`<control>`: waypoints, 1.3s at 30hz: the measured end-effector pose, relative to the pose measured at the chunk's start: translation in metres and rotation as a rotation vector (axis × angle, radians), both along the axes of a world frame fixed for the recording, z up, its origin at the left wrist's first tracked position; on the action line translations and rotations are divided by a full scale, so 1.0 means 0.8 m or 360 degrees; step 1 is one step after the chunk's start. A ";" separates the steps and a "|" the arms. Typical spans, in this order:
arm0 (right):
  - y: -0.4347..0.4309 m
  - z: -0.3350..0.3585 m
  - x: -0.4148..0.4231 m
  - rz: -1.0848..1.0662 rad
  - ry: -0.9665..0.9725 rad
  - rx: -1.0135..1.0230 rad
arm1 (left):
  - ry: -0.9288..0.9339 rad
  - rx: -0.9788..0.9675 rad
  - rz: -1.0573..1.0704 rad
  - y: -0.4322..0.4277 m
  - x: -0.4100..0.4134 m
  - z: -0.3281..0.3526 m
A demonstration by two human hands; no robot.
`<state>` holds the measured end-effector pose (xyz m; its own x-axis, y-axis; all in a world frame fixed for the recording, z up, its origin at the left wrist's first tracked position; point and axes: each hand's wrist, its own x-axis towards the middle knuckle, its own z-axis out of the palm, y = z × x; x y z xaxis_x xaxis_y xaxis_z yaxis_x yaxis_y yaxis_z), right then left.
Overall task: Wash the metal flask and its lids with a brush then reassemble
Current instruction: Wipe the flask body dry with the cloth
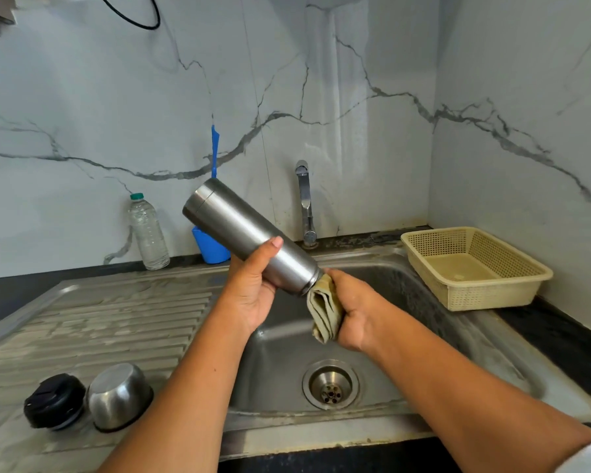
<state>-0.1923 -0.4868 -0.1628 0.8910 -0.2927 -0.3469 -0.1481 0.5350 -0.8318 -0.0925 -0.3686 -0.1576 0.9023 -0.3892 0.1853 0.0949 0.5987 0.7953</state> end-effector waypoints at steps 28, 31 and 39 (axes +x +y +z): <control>0.039 -0.021 0.007 0.0087 -0.0467 -0.2685 | 0.0359 -0.0128 0.0620 0.001 0.010 0.002; 0.042 -0.025 0.017 0.0014 -0.0455 -0.2798 | 0.0428 -0.0143 0.0499 0.003 0.006 0.001; 0.001 -0.010 0.011 0.0336 -0.0539 -0.1476 | 0.0307 -0.0088 0.0134 0.006 -0.004 0.006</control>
